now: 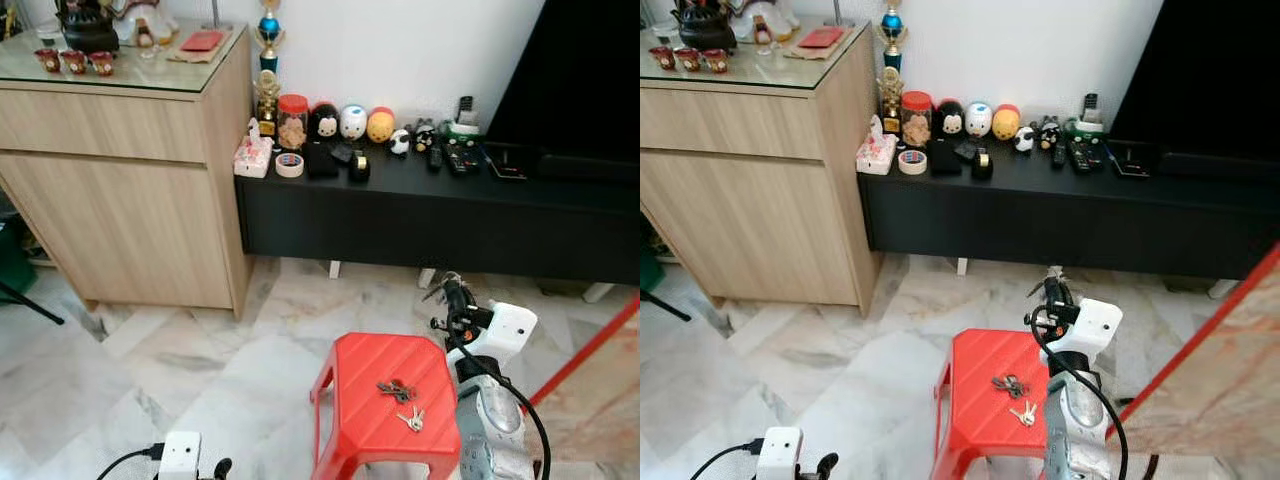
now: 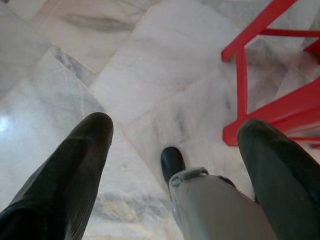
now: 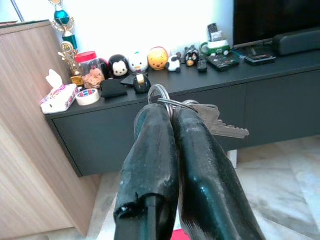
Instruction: Hang keys on a hook
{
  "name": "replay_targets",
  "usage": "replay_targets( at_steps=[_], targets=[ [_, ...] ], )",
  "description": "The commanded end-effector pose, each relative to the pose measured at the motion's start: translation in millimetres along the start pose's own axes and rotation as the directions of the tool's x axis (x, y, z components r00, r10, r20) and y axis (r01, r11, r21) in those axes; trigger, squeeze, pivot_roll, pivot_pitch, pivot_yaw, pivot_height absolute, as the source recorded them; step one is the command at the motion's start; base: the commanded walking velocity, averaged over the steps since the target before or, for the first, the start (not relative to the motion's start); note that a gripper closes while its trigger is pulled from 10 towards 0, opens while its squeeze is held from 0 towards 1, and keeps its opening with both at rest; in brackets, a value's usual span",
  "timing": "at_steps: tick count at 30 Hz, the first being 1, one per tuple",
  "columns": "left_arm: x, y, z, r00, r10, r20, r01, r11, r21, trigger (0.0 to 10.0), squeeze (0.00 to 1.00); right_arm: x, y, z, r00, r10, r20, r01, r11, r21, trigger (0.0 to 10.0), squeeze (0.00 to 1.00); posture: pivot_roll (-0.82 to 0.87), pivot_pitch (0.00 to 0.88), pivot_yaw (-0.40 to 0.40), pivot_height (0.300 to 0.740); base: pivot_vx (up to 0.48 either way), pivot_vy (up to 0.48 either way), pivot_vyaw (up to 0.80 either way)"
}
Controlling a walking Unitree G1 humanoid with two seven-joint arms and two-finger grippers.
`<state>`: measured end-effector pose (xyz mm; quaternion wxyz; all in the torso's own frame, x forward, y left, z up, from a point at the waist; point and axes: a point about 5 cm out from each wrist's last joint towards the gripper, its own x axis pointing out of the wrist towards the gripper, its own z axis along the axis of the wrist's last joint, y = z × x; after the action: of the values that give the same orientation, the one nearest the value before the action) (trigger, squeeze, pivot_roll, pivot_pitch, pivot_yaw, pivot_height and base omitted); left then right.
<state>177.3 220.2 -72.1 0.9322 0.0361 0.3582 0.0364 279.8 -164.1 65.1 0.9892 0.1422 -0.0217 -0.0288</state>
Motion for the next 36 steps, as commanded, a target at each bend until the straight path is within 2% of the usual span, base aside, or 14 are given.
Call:
replay_targets(
  at_steps=[1, 25, 36],
  targets=[
    [-2.6, -4.8, -8.4, 1.000, -0.008, -0.028, 0.007, 1.000, -0.012, 10.0, 0.00, 2.4, 3.7, 2.4, 1.000, 0.003, 0.008, -0.003, 1.000, 0.008, 10.0, 0.00, -0.01, 0.000, -0.083, 0.740, -0.259, 0.000, 0.00],
    [-2.5, -9.6, -10.1, 0.999, -0.019, -0.039, 0.018, 1.000, -0.016, 10.0, 0.00, 3.6, 4.0, 2.8, 1.000, 0.001, 0.007, -0.001, 1.000, 0.001, 10.0, 0.00, -0.01, 0.000, -0.085, 0.740, -0.259, 0.000, 0.00],
    [-1.7, -11.4, -9.1, 0.999, -0.018, -0.039, 0.017, 1.000, -0.023, 10.0, 0.00, 4.6, 2.9, 3.0, 1.000, -0.002, 0.004, 0.002, 1.000, -0.005, 10.0, 0.00, -0.02, 0.000, -0.090, 0.740, 0.000, 0.000, 0.00]
  ],
)
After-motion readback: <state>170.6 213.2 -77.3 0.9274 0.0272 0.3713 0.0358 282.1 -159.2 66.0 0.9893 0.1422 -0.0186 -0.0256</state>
